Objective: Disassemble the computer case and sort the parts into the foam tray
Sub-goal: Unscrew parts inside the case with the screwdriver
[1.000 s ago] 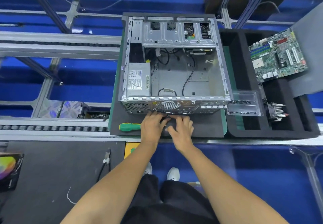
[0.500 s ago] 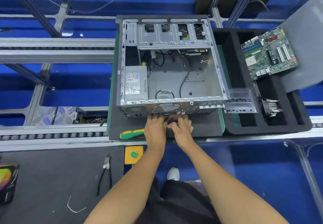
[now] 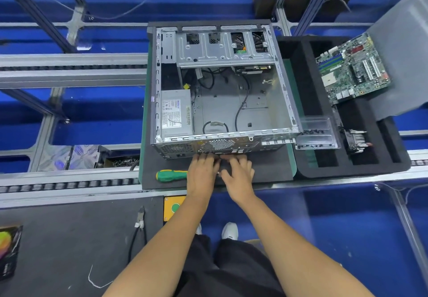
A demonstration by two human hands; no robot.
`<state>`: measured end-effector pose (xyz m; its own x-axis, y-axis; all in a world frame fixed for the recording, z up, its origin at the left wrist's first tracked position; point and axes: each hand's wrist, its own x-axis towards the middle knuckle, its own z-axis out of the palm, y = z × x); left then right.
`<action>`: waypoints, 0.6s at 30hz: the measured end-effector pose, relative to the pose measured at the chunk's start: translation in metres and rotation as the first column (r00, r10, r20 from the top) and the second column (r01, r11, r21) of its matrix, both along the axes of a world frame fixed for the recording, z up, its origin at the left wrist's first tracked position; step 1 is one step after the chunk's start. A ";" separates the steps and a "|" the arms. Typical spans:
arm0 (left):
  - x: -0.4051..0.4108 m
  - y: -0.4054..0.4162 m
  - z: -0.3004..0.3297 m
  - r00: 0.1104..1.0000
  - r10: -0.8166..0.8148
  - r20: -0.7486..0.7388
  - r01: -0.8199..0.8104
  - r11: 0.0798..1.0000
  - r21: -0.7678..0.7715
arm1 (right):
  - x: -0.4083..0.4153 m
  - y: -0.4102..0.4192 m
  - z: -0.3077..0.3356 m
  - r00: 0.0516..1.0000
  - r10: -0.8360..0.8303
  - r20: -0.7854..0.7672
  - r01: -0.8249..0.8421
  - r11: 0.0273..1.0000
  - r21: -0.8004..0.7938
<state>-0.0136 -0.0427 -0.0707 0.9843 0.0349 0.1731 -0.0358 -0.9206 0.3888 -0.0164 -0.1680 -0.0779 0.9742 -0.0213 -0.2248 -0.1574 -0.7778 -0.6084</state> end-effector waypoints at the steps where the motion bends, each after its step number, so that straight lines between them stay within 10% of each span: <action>1: 0.000 0.002 -0.001 1.000 -0.005 -0.012 0.005 1.000 -0.021 | 0.000 0.000 0.000 1.000 0.014 0.006 -0.014 1.000 -0.012; 18: 0.003 0.021 -0.004 0.992 -0.125 -0.023 0.122 0.984 -0.127 | 0.003 0.013 -0.005 0.987 -0.111 0.114 0.104 0.993 0.064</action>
<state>-0.0101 -0.0215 -0.0743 0.9871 -0.0678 0.1447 -0.1325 -0.8538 0.5035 -0.0134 -0.1550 -0.0831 0.9866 -0.1178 -0.1134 -0.1634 -0.7234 -0.6708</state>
